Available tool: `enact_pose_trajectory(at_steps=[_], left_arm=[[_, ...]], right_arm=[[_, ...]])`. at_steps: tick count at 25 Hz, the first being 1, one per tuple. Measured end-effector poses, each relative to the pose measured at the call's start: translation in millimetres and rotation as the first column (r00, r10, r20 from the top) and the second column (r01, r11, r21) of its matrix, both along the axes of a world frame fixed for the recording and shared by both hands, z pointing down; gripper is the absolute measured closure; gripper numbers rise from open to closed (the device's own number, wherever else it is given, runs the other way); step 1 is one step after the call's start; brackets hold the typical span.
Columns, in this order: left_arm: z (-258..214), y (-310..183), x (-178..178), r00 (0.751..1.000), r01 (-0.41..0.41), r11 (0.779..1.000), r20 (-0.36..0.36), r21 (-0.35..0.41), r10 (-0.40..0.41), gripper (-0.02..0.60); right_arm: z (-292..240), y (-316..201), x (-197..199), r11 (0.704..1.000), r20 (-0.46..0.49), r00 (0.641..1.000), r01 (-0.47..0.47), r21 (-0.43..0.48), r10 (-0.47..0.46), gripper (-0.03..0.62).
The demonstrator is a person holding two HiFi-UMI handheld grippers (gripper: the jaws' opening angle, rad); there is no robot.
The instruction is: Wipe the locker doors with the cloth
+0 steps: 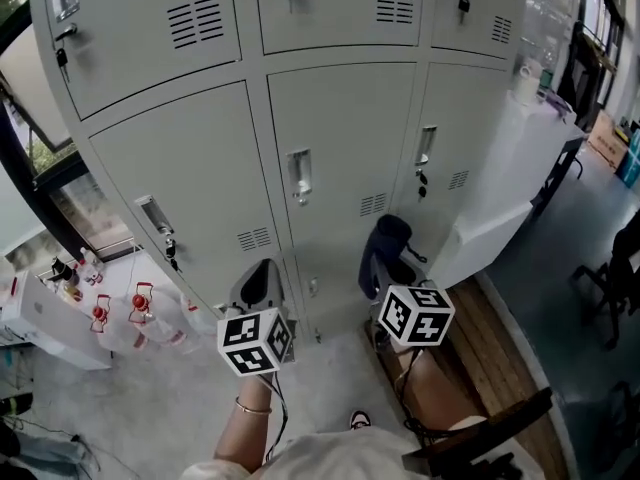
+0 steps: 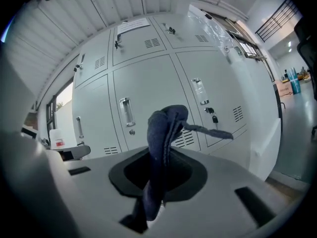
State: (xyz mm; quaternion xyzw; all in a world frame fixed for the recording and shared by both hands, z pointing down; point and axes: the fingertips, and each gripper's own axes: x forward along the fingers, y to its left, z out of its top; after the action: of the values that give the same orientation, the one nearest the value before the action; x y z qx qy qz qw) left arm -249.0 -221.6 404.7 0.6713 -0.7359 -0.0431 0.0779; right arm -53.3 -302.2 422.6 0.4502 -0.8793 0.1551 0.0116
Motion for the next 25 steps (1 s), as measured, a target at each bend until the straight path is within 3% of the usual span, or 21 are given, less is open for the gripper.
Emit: enact_pose_trajectory(at_steps=[8, 25], left_arm=[[11, 15, -15, 0.999, 0.034, 0.999, -0.017, -0.021, -0.034, 0.572], [-18, -1, 16, 0.998, -0.054, 0.998, 0.022, 0.015, 0.054, 0.572]], right_arm=[[7, 10, -15, 0.999, -0.009, 0.999, 0.034, -0.014, -0.034, 0.549], [-37, -4, 23, 0.995, -0.053, 0.999, -0.001, 0.096, 0.006, 0.549]])
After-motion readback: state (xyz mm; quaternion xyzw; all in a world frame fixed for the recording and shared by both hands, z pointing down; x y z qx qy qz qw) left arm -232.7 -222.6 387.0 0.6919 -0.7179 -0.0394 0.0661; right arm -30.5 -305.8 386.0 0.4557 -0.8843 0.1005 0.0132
